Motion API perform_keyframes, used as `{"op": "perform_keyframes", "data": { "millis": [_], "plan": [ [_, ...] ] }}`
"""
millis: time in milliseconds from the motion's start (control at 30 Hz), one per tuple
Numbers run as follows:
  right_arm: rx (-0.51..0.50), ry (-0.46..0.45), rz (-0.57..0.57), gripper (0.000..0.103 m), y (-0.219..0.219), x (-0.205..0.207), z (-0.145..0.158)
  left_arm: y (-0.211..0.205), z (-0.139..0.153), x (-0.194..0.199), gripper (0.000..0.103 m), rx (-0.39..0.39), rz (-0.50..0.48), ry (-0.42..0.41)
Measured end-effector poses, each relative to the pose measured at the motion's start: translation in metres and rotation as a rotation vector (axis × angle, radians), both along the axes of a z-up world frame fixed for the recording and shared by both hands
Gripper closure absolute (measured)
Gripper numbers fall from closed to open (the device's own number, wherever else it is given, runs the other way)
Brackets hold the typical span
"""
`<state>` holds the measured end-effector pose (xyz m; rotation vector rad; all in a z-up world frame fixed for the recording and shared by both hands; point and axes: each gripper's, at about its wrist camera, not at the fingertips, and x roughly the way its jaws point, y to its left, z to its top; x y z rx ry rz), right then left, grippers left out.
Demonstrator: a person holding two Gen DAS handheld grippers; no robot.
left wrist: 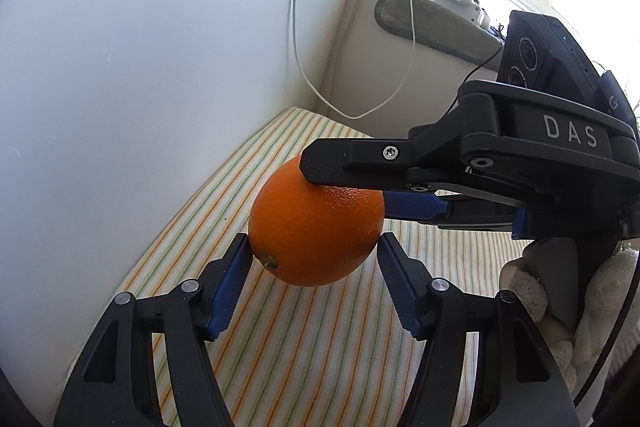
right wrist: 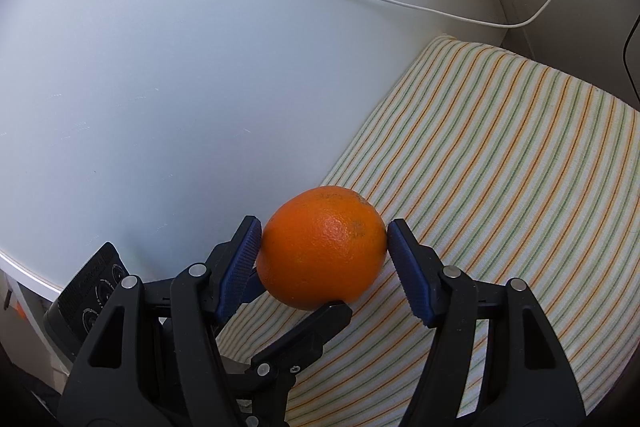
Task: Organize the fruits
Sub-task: 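Close the right tool around the large orange, then lift and carry the large orange with the right tool over the plate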
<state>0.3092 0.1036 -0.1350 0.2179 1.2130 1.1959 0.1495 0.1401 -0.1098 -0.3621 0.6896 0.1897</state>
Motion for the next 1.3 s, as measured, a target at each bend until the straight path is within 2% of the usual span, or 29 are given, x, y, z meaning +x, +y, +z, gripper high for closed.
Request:
{"op": "perform_keyframes", "data": {
  "millis": [267,567,1033,1300],
  "plan": [
    [-0.003,-0.022,-0.026,0.034,-0.031,-0.011,0.020,-0.021,0.010,-0.008,0.039,0.001,-0.035,-0.017],
    [0.000,-0.055,-0.077,0.034,-0.088,-0.022,0.039,-0.054,0.023,-0.018,0.039,0.000,-0.104,-0.049],
    [0.001,-0.087,-0.195,0.034,-0.195,-0.047,0.070,-0.130,0.034,-0.017,0.039,0.007,-0.243,-0.069],
    [-0.005,-0.094,-0.270,0.034,-0.262,-0.044,0.079,-0.171,0.036,-0.015,0.039,0.004,-0.321,-0.070]
  ]
}}
